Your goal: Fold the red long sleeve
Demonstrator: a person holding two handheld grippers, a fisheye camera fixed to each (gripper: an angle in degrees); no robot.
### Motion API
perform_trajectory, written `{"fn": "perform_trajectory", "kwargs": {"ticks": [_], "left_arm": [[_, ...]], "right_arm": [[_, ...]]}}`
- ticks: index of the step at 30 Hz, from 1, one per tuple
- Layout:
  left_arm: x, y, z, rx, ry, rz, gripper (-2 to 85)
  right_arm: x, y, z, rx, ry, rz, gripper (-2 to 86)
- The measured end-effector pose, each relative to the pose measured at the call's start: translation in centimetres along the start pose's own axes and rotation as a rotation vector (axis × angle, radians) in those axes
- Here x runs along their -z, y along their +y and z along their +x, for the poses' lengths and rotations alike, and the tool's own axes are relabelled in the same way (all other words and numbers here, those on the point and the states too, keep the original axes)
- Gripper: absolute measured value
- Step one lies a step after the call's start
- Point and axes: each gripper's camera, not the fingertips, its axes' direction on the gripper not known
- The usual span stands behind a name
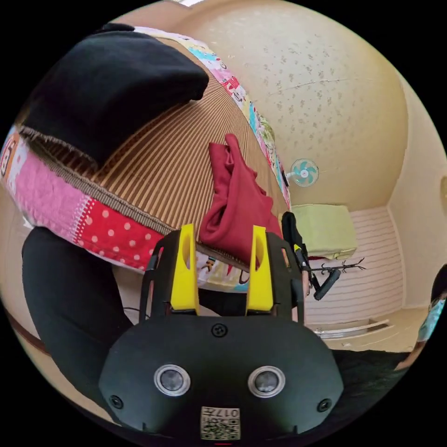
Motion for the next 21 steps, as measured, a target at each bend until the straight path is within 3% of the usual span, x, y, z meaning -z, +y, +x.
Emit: {"fn": "perform_trajectory", "kwargs": {"ticks": [2, 4, 5, 6, 8, 10, 14, 21], "left_arm": [[-1.0, 0.5, -1.1, 0.076, 0.064, 0.004, 13.8], [-1.8, 0.3, -2.3, 0.218, 0.15, 0.04, 11.8], [-2.0, 0.0, -2.3, 0.239, 0.165, 0.042, 10.6], [-2.3, -0.6, -1.8, 0.251, 0.186, 0.038, 8.5], [-2.5, -1.7, 0.8, 0.171, 0.221, 0.053, 6.5], [-3.0, -3.1, 7.0, -0.038, 0.152, 0.064, 6.2], [-7.5, -2.9, 16.8, -0.312, 0.151, -0.007, 6.1], [-21.1, 7.3, 26.5, -0.637, 0.235, -0.333, 7.7]], "right_arm": [[-1.2, -0.1, -2.8, 0.026, -0.17, 0.023, 0.7], [-5.2, 0.1, -5.3, 0.048, -0.201, -0.119, 0.7], [-9.5, 0.8, -6.5, 0.041, -0.141, -0.32, 0.7], [-11.9, 1.8, -6.8, 0.019, -0.106, -0.404, 0.7], [-9.9, 2.5, -5.8, -0.016, -0.13, -0.287, 0.6], [-8.9, 3.0, -4.0, -0.07, -0.163, -0.341, 0.6], [-3.2, 7.1, 2.2, -0.244, -0.325, -0.271, 0.6], [5.6, 17.0, 12.2, -0.541, -0.363, -0.238, 1.9]]}}
